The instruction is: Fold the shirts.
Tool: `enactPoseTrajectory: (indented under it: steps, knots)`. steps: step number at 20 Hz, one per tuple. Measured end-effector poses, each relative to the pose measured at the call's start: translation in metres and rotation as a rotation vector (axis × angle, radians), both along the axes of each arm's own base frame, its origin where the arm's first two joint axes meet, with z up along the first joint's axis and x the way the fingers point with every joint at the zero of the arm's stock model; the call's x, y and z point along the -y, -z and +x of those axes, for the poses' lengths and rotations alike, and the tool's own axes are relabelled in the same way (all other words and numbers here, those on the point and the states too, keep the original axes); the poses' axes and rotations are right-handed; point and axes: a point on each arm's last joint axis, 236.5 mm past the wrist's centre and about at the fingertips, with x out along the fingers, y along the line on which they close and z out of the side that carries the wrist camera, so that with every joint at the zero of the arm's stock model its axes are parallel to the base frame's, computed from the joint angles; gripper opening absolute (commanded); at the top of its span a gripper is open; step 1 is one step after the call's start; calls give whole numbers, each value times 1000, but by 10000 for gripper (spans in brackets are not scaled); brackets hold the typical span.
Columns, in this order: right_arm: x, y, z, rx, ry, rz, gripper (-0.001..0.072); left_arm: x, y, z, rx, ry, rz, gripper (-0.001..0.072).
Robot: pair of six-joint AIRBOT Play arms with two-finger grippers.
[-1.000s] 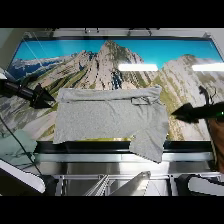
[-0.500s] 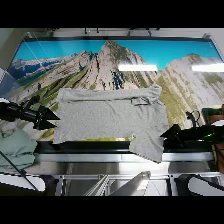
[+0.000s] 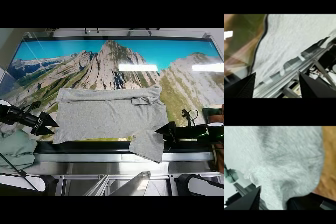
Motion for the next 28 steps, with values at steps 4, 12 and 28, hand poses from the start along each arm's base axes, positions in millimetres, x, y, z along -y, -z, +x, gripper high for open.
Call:
enactPoseTrajectory:
  steps: [4,12,28]
  knots:
    - [1,0,4,19,8,-6,414,-19,-6,11,27,30,68,558]
    - [3,2,7,29,16,-15,414,-10,16,-24,-83,39,83,320]
    - [14,12,14,40,49,-77,16,36,36,-42,-92,145,71,2]
